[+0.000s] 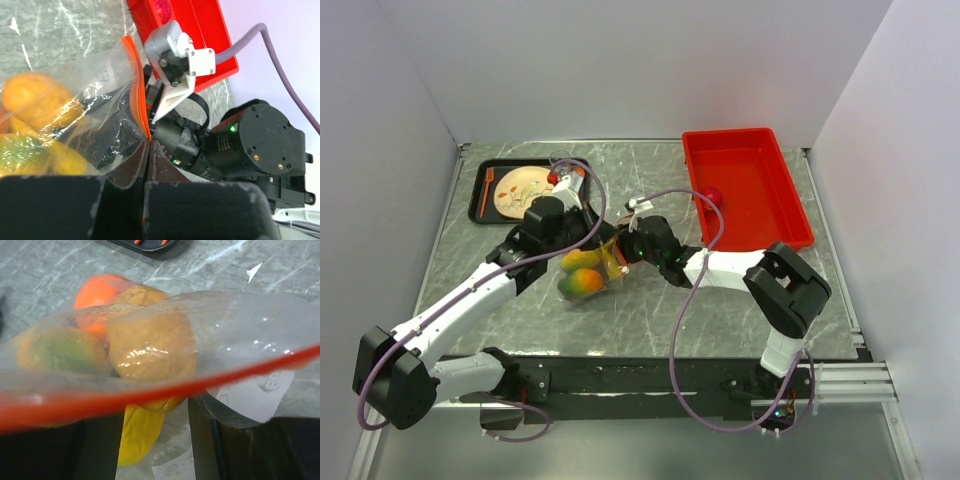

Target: Open the zip-top bag and remove the fake food

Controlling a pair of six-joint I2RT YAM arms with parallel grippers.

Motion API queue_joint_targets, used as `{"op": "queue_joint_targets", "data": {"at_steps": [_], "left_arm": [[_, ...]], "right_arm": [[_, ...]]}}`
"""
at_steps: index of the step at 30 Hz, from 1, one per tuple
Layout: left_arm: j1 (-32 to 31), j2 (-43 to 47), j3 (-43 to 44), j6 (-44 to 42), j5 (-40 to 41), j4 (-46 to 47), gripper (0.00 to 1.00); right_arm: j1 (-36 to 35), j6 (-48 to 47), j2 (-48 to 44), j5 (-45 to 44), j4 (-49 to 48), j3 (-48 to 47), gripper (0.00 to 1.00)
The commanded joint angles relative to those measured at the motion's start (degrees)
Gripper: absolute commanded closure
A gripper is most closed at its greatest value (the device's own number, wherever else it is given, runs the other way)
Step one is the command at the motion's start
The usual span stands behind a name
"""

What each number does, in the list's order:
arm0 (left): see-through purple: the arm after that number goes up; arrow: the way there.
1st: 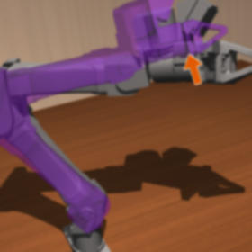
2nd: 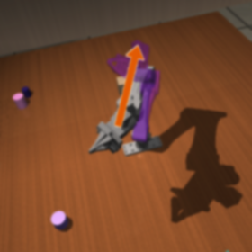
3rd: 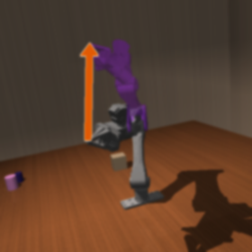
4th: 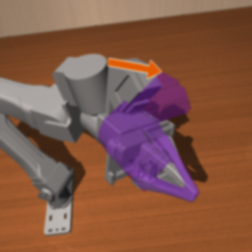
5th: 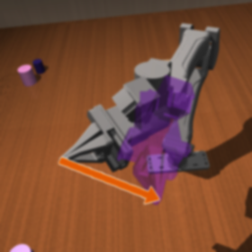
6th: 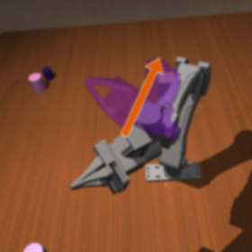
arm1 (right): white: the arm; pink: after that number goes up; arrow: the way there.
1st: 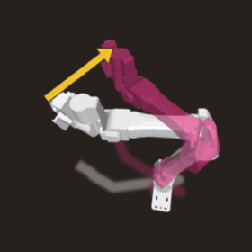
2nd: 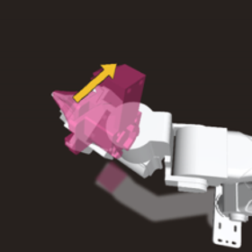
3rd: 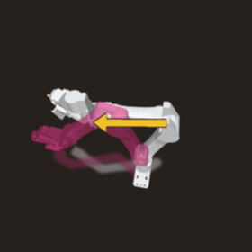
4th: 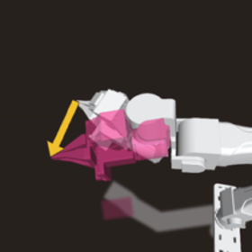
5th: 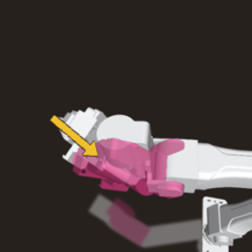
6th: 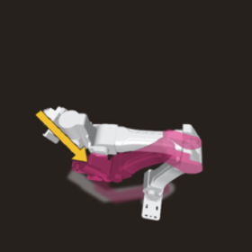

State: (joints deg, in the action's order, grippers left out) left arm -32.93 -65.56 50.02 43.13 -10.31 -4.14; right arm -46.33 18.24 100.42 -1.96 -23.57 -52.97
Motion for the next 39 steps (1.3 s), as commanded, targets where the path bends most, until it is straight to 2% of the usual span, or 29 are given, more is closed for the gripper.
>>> {"op": "queue_joint_targets", "data": {"at_steps": [1, 3, 11, 14, 17, 21, 30, 32, 39], "left_arm": [[0.4, 0.9, 0.4, 1.0, 3.3, 0.6, 0.99], [0.4, 0.3, 1.1, 1.2, 5.0, -0.4, 0.99], [0.6, 0.0, 3.3, 0.1, 9.7, -4.3, 0.99], [0.5, -0.8, 3.0, -0.4, 8.6, -2.9, 0.99], [0.4, -3.8, 3.2, 0.0, 3.5, -1.3, 0.99], [-0.2, -6.2, 2.5, 1.6, 3.4, 1.4, 0.99], [-2.7, -10.4, -0.3, 7.0, 10.1, 3.6, 0.99], [-3.3, -11.3, -0.9, 8.6, 12.7, 7.5, 0.99], [-6.2, -16.5, 1.9, 10.0, 17.4, 8.3, 0.99]], "right_arm": [[-0.5, 2.5, -3.6, -1.0, -1.9, 0.3, 0.67], [-0.7, 3.2, -5.7, -1.5, -1.1, 1.3, 0.72], [-1.7, 5.1, -14.3, -3.4, 3.7, 6.6, 0.76], [-1.7, 5.8, -15.0, -4.2, 6.9, 6.8, 0.75], [-1.8, 5.9, -14.6, -2.9, 8.1, 6.4, 0.75], [-1.9, 6.8, -13.2, -1.1, 11.4, 3.2, 0.76], [-1.9, 7.2, -17.8, -4.2, 22.9, 2.0, 0.77], [-1.9, 7.4, -18.7, -5.2, 24.4, 2.0, 0.77], [-1.2, 6.6, -20.4, -7.8, 30.3, -1.2, 0.76]]}}
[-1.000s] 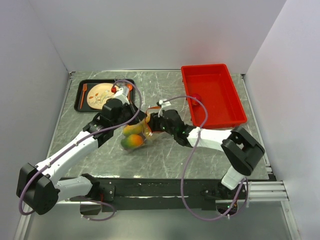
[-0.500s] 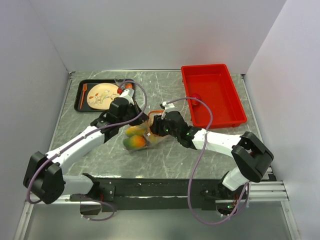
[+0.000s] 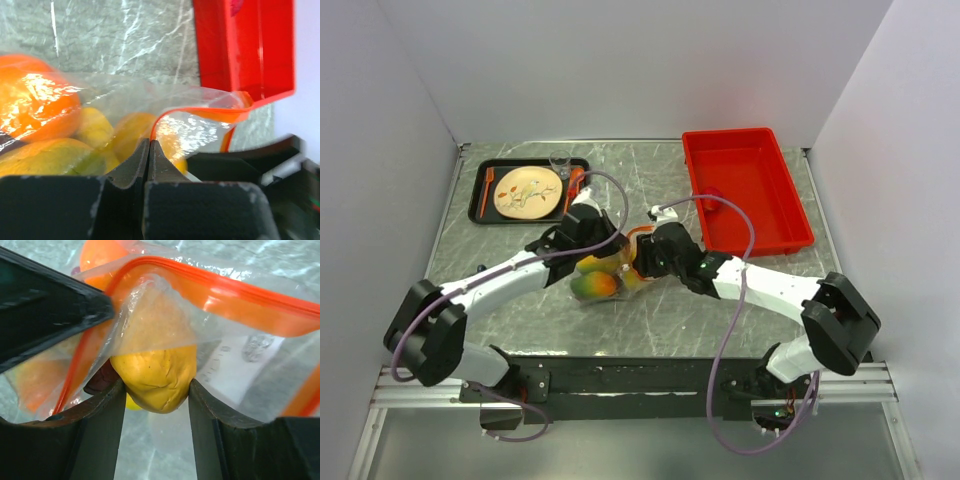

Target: Open the zip-top bag and remove the fake food

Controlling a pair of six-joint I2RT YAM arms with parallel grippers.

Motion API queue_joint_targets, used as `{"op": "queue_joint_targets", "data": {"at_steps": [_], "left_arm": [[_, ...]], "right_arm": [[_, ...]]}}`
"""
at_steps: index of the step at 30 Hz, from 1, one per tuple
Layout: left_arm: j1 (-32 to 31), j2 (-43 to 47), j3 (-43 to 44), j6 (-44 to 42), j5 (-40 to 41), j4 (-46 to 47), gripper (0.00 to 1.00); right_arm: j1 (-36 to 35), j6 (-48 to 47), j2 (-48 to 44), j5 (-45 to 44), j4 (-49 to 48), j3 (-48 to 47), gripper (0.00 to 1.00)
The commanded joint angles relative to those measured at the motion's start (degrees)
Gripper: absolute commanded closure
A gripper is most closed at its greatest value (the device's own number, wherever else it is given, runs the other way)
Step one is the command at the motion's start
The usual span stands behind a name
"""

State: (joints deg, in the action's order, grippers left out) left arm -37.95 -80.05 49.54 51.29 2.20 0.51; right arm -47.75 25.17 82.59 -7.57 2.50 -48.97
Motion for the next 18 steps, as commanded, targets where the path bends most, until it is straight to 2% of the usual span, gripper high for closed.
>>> {"op": "queue_joint_targets", "data": {"at_steps": [1, 7, 18], "left_arm": [[-1.2, -2.3, 2.5, 2.0, 5.4, 3.8, 0.99], [-1.3, -4.1, 3.6, 2.9, 11.6, 4.8, 0.99], [-1.3, -10.4, 9.0, 1.8, 12.2, 4.6, 0.99]], "right_arm": [[0.3, -0.3, -2.2, -3.2, 5.3, -5.9, 0.77], [2.3, -0.1, -2.7, -3.9, 8.0, -7.6, 0.76], [5.6, -0.6, -5.5, -4.3, 11.4, -8.3, 0.76]]}}
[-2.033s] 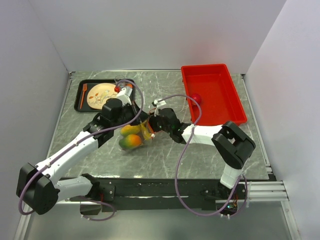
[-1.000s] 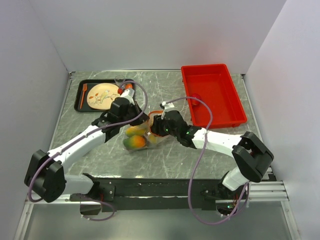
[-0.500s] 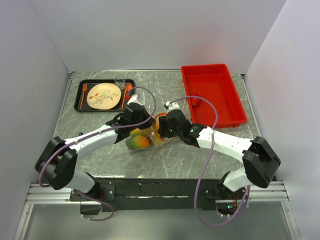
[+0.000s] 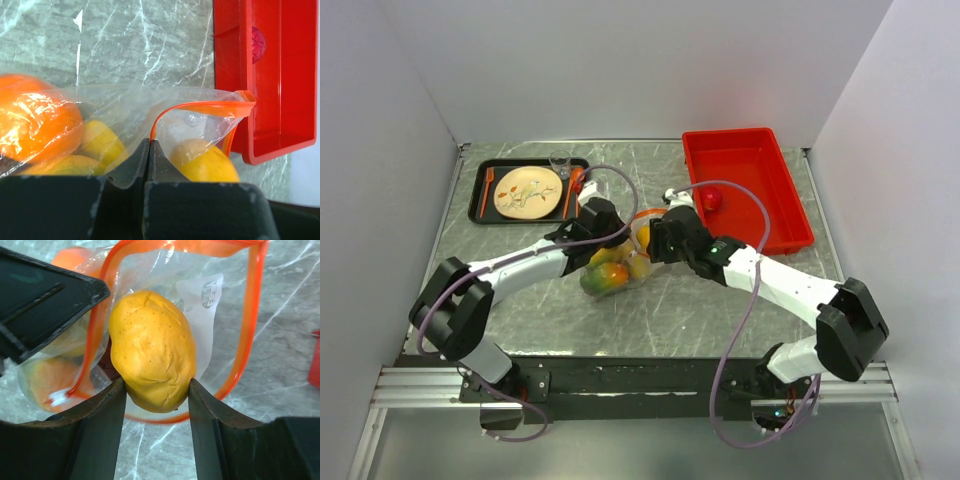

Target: Open the zip-top bag and remove the fake food

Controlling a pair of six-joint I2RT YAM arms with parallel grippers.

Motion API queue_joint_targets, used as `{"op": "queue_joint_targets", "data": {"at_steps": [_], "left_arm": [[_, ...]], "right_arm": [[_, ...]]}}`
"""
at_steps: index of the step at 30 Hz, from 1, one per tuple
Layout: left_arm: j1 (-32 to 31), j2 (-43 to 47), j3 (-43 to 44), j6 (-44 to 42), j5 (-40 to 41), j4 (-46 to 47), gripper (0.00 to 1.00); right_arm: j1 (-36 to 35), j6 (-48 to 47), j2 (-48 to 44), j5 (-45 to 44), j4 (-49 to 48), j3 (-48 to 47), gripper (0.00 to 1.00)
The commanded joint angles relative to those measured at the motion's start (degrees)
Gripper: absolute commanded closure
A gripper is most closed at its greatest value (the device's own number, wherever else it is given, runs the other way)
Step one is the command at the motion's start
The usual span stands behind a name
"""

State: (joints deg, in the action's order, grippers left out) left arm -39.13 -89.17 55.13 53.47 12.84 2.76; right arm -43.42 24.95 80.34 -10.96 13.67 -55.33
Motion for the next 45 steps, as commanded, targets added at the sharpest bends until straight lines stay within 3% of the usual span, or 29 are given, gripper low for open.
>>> {"op": "queue_joint_targets", "data": {"at_steps": [1, 11, 25, 35, 40, 45], "left_arm": [[-0.2, -1.5, 3.7, -0.4, 1.6, 2.4, 0.99], [-0.2, -4.9, 7.1, -1.2, 1.8, 1.3, 0.99], [0.1, -3.2, 3.1, -1.7, 1.7, -1.1, 0.99], [8.5, 8.2, -8.5, -1.7, -0.3, -5.2, 0.99], [9.3, 10.2, -6.5, -8.3, -6.4, -8.5, 0.99], [6.4, 11.7, -3.9, -10.7, -11.2, -8.9, 0.99]], "right_arm": [[1.5, -0.3, -3.4, -0.8, 0.2, -1.8, 0.76], [5.8, 0.1, -7.3, -1.1, 0.7, 0.2, 0.76], [22.9, 3.9, -7.6, -8.2, 2.8, 4.7, 0.75], [30.2, 4.2, 0.2, -10.0, 0.7, 4.4, 0.47], [32.3, 4.5, 2.6, -8.5, 0.9, 3.3, 0.21], [31.7, 3.4, -1.3, -7.2, 1.9, 2.9, 0.13]]}}
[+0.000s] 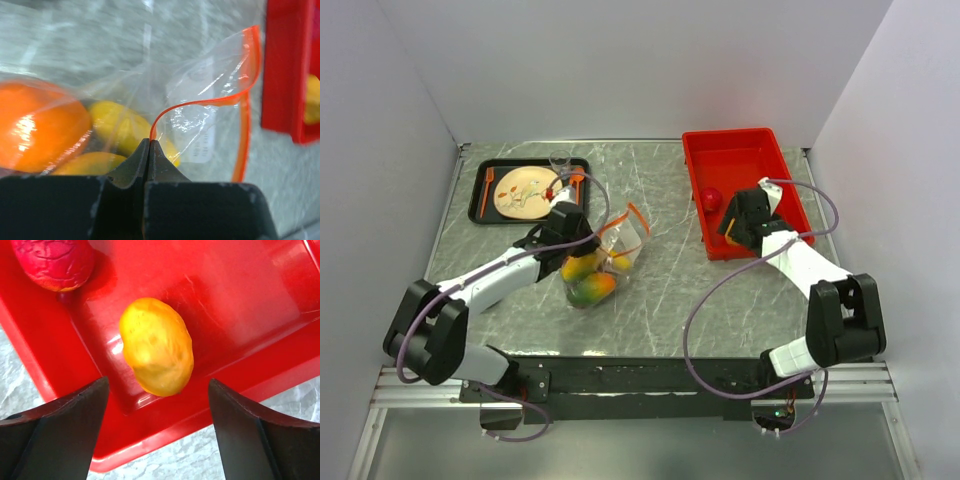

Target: Open the zip-top bag and remove the fake food

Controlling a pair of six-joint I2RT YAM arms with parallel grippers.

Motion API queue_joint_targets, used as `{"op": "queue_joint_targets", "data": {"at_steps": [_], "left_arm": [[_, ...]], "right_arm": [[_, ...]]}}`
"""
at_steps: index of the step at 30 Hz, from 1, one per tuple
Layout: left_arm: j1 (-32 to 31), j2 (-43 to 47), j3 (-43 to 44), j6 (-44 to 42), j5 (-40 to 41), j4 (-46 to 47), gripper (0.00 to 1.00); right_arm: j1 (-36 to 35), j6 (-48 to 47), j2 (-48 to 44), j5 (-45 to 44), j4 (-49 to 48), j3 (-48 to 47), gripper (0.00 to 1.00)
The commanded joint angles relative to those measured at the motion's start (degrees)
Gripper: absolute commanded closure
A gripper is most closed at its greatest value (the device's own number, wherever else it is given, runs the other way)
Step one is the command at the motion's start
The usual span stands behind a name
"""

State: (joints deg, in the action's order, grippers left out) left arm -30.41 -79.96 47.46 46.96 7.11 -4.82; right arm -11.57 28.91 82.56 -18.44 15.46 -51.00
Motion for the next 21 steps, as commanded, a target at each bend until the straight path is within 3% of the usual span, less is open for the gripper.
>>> {"op": "queue_joint_targets", "data": {"at_steps": [1, 3, 7, 11, 16, 21], "left_arm": [[-3.1, 2.7, 4.9, -4.2, -5.5, -2.0, 0.99], [-3.5, 3.7, 5.8, -3.6, -5.4, -2.7, 0.98], [-4.5, 4.1, 7.4, -2.7, -6.4, -3.4, 0.98], [-5.9, 3.8, 8.2, -1.5, -6.1, -3.0, 0.98], [-7.7, 4.5, 8.5, -1.1, -5.4, -3.2, 0.98], [-8.6, 5.9, 6.2, 0.6, -5.3, -2.1, 0.98]], "right_arm": [[-0.8, -0.7, -5.1, 0.2, 1.4, -1.8, 0.14], [-2.5, -0.7, -7.3, 0.9, 2.2, -2.2, 0.18], [-13.9, 1.7, -15.0, 3.9, 0.5, -0.9, 0.39], [-20.9, 6.9, -16.3, 12.2, -5.7, 1.4, 0.58], [-24.0, 9.1, -8.8, 18.4, -11.6, 0.4, 0.73], [-26.0, 10.0, -1.3, 24.0, -17.8, 0.7, 0.77]]}}
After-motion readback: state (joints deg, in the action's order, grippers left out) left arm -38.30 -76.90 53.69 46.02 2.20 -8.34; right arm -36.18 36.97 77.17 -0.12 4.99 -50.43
